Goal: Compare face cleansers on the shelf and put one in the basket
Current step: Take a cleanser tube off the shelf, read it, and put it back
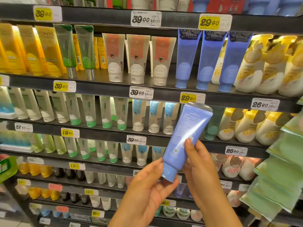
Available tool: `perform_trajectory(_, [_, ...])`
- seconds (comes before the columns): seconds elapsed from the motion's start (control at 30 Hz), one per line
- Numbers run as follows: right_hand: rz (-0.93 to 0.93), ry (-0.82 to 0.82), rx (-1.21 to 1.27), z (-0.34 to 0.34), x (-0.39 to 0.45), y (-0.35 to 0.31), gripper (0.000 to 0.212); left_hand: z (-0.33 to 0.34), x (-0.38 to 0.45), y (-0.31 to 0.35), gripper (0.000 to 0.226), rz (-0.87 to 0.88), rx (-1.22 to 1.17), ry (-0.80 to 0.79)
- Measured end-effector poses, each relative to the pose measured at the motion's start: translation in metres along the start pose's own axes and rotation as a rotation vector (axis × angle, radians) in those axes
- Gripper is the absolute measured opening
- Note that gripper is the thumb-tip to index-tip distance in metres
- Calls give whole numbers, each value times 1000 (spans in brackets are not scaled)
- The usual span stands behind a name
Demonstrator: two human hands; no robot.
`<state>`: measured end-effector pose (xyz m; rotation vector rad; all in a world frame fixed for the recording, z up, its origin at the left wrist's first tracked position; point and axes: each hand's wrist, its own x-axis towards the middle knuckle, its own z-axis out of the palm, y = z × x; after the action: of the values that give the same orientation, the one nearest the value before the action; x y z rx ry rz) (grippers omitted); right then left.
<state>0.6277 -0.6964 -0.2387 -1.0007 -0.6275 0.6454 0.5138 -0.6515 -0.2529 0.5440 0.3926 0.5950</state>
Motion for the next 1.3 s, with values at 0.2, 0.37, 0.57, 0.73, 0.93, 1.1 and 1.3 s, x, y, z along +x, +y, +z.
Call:
perform_trajectory(0.2, [-6,74,15,-1,0,2,37,0,-1,3,37,-22,-24,-1])
perform_trajectory(0.37, [4,137,107,2,2,6,38,3,-4,3,38,-90,-115,-12])
perform_trajectory(0.57, [35,84,82,-1,1,4,38,0,-2,1,31,11,12,-10])
perform_trajectory(0.73, [76,61,-44,-2,0,5,60,-2,0,-3,42,69,143,30])
perform_trajectory(0.93, [74,13,-29,-5,-1,4,52,-1,-1,-4,49,33,157,30])
perform_trajectory(1.1, [62,-40,72,-4,-3,2,37,4,-2,-3,44,-15,57,11])
perform_trajectory(1.3, [81,-17,243,-4,-2,2,35,4,-5,1,44,-135,-94,-23])
